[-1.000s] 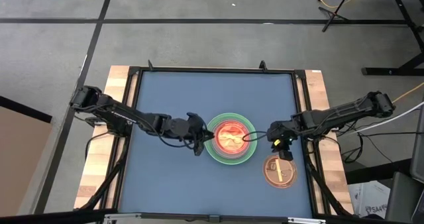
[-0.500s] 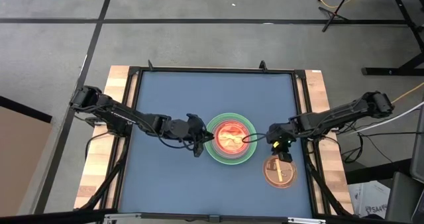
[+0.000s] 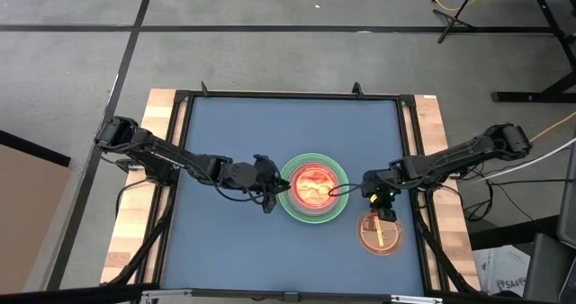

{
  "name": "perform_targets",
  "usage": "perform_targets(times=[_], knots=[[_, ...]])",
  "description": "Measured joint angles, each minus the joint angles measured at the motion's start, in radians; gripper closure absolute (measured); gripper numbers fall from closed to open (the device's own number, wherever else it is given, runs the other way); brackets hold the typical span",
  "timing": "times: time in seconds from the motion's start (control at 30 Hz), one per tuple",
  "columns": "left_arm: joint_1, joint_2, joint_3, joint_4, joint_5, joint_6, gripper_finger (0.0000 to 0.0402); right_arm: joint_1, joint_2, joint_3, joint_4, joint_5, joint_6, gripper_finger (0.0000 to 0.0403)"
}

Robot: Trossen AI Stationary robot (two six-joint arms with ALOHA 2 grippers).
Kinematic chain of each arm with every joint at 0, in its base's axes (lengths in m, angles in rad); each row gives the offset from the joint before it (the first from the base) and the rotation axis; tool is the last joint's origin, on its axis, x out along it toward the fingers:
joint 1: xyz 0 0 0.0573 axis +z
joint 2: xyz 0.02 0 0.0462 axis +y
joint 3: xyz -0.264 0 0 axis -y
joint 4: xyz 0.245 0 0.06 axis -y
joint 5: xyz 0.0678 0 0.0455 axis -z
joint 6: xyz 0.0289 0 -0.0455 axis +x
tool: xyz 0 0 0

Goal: Stack plastic plates
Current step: Stack the light orange plate on top of the light orange plate

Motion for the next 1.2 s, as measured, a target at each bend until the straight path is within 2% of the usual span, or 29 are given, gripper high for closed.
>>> perform_targets(times=[0.4, 0.93, 1.03, 1.2], knots=[[0.000, 0.000, 0.000, -0.017, 0.000, -0.001, 0.0344, -0.001, 0.069, 0.004, 0.000, -0.003, -0.005, 0.0317], [0.000, 0.000, 0.000, -0.022, 0.000, -0.003, 0.0344, -0.001, 0.074, 0.002, -0.003, 0.008, -0.005, 0.0318], [0.000, 0.000, 0.000, -0.022, 0.000, -0.003, 0.0344, -0.001, 0.074, 0.002, -0.004, 0.009, -0.005, 0.0330], [0.000, 0.000, 0.000, -0.022, 0.000, -0.003, 0.0344, -0.001, 0.074, 0.001, -0.005, 0.015, -0.005, 0.0373]])
